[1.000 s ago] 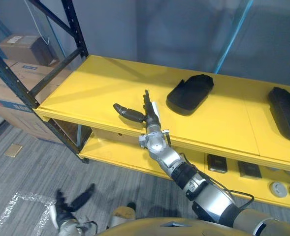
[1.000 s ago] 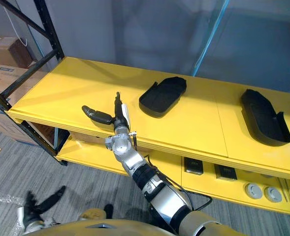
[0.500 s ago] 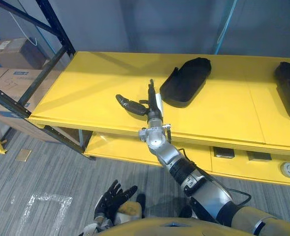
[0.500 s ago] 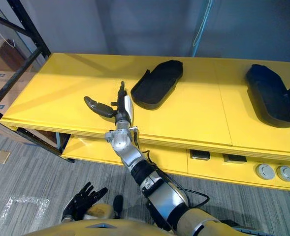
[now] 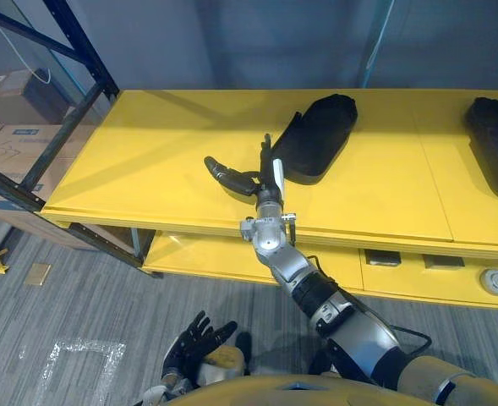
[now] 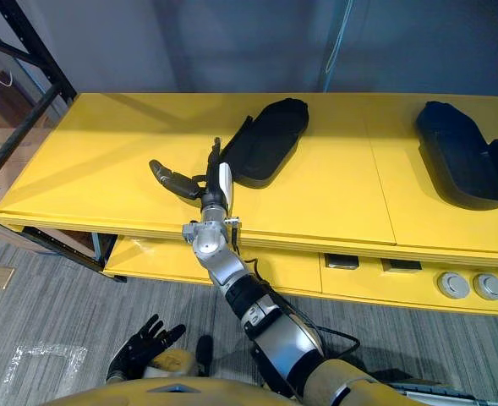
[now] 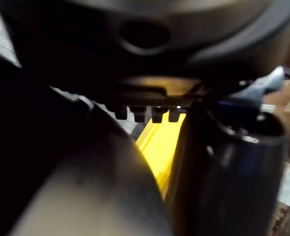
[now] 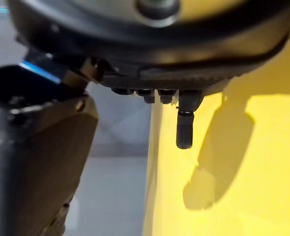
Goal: Walk over and take three plastic housings, then place them on the shelf
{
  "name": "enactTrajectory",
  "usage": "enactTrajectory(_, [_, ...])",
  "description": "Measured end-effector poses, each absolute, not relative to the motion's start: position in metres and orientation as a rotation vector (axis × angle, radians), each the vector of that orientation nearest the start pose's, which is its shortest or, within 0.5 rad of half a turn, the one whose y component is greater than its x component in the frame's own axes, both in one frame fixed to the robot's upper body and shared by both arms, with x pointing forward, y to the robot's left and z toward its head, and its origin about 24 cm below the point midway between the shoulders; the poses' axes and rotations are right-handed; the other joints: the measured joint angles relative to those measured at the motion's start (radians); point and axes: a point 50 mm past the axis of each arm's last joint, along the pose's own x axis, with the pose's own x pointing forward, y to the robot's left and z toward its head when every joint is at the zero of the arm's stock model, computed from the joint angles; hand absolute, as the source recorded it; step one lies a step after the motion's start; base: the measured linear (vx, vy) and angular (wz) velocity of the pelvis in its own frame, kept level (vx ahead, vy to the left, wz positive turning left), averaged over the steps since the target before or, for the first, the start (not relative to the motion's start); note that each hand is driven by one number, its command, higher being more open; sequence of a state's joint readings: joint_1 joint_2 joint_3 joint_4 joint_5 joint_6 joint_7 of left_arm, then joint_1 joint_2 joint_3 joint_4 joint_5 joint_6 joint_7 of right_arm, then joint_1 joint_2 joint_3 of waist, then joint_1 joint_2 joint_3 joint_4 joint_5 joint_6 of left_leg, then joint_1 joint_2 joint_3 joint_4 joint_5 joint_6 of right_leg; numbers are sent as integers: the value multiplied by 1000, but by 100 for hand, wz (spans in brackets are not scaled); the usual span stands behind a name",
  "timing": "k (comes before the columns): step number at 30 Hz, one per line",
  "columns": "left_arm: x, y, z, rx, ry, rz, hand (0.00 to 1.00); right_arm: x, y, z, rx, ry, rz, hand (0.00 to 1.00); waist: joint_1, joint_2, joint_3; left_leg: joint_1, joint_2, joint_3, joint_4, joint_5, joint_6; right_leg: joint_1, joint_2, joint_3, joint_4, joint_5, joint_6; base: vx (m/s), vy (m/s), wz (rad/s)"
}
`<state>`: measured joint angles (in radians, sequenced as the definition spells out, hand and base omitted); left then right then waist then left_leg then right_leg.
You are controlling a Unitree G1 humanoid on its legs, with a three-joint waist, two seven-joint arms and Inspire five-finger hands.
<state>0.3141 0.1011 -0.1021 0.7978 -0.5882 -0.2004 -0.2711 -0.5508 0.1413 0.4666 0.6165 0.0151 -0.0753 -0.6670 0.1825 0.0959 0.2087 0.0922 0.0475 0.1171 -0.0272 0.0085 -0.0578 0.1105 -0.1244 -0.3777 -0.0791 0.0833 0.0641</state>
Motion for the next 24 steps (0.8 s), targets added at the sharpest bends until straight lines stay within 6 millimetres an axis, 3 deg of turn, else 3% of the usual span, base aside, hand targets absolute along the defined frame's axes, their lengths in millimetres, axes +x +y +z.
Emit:
enactTrajectory(6, [67,175,-146,-500,835,128,100,305,-13,62,-70,-47,-114,100,-22,-9,1,23,0,24,-12,-2,2,6,0,21,0,1,1,-2,16,-12])
enactTrajectory(14, [63,179,-147,-488,838,140,100,298,-41,59,2,-76,-222,100,-38,-29,-4,24,1,35,-20,-3,2,-3,2,30,0,1,2,3,7,-3])
enactTrajectory(24, [56,190,-149,-479,856,187,100,282,-52,49,134,-59,-57,100,-58,-78,-31,39,-1,54,-34,-11,4,-4,2,51,0,-5,9,11,8,-5])
